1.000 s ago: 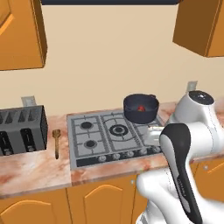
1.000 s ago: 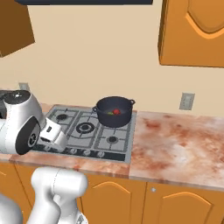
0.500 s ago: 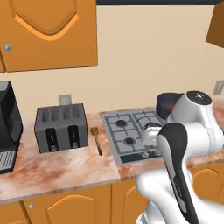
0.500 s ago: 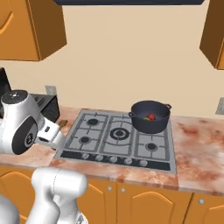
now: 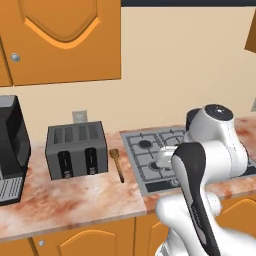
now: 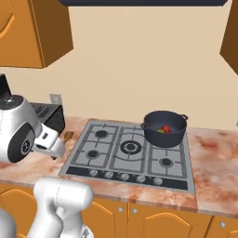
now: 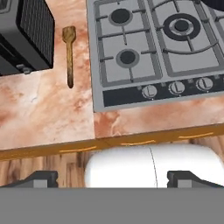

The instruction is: Put the broccoli and bell pepper in the pot. Retrieve the spatula and lightly stir the vegetables in the pot.

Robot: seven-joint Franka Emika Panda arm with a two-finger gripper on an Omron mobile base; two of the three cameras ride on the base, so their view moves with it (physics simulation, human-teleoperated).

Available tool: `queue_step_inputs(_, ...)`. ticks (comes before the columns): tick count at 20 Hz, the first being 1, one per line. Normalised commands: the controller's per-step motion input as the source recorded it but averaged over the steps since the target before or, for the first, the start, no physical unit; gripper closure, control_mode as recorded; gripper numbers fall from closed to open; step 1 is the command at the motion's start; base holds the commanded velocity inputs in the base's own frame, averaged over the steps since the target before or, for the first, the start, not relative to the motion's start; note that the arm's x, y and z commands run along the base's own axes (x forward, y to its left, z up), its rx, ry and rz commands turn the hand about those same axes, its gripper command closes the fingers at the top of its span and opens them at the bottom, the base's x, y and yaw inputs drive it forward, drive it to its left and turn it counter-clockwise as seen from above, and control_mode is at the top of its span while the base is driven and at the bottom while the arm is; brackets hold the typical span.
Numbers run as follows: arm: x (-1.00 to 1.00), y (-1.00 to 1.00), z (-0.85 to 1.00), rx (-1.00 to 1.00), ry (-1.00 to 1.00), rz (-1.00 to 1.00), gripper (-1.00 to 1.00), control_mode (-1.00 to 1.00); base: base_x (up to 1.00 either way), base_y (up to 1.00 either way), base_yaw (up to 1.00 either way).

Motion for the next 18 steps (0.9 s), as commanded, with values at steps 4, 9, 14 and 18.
queue_step_inputs(4,0.56,0.76,-0.14,0.0,0.0,0.08,-1.0,-1.0,0.0,0.0,0.0)
queue_step_inputs(9,0.89,0.48,-0.53,0.0,0.04,0.07,-1.0,-1.0,0.0,0.0,0.0)
queue_step_inputs(14,0.91,0.29,-0.81,0.0,0.14,0.08,-1.0,-1.0,0.0,0.0,0.0)
queue_step_inputs(18,0.99,0.41,-0.74,0.0,0.27,0.06,-1.0,-1.0,0.0,0.0,0.0)
